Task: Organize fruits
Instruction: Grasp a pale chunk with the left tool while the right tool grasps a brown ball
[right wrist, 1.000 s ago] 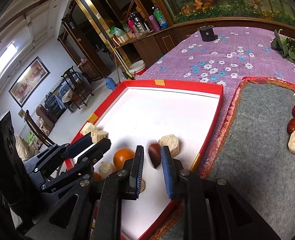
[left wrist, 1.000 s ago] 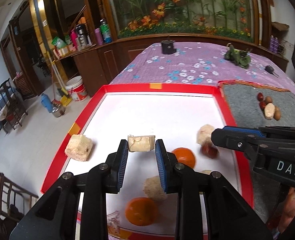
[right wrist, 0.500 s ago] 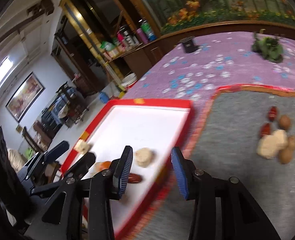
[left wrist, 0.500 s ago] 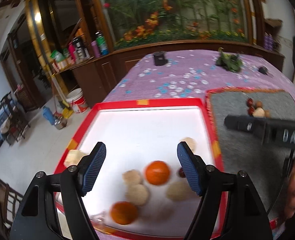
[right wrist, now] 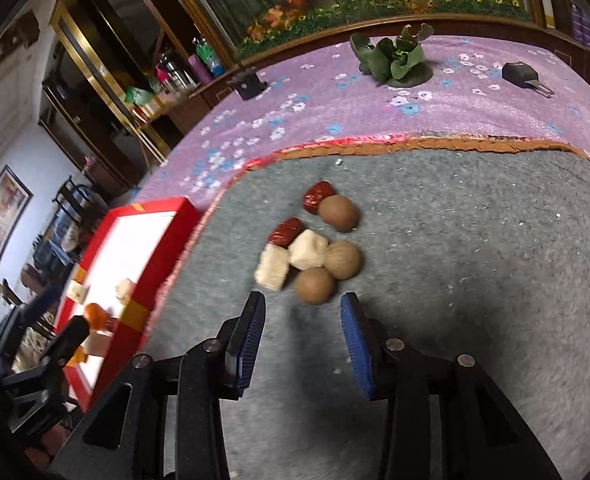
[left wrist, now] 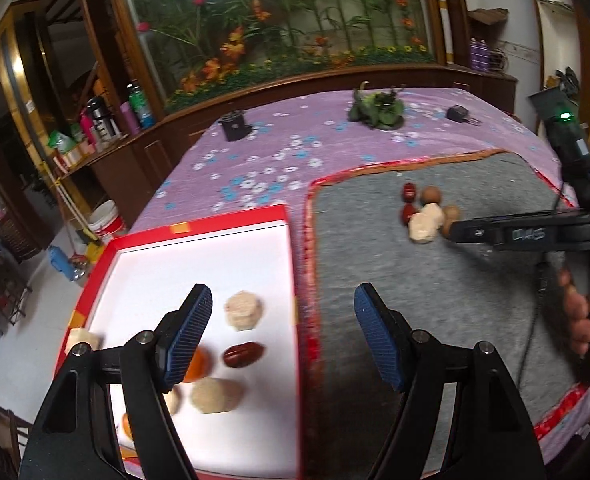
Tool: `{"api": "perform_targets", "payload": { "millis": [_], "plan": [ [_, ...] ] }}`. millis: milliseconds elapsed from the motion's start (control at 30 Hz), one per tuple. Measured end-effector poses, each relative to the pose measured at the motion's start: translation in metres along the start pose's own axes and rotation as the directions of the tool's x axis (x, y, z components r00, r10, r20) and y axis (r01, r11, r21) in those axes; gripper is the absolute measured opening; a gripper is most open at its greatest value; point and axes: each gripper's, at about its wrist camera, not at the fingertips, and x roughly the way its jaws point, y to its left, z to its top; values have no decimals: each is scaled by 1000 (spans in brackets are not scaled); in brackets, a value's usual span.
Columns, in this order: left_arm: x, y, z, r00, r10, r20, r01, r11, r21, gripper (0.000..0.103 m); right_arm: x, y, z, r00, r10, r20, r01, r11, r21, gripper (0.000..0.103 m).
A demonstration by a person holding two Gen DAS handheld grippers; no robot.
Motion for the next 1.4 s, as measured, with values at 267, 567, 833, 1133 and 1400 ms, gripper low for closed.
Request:
{"api": "perform_targets", "payload": {
  "millis": [267, 567, 833, 1133, 1400],
  "plan": [
    [13, -25, 20, 999, -32, -31, 33, 998, 53, 73, 17, 8, 4, 999, -38, -3, 37, 995, -90, 29],
    [42, -52, 40, 984, -138, -110, 147, 986, 79, 73, -3, -29, 4, 999, 39, 4, -39, 998, -49, 22],
    [82, -85, 47, 958, -207, -198, 223, 973, 61, 73, -17, -76, -1, 998, 52, 42, -55, 995, 80, 22],
    [101, -101, 53, 954, -207, -216, 226, 972, 66, 64, -17, -77, -1, 996, 70, 47, -74, 992, 104, 22],
    [107, -103, 51, 945, -245, -217, 259, 965, 42, 40, -17, -75, -2, 997, 62, 52, -66, 993, 97, 22]
  ]
}}
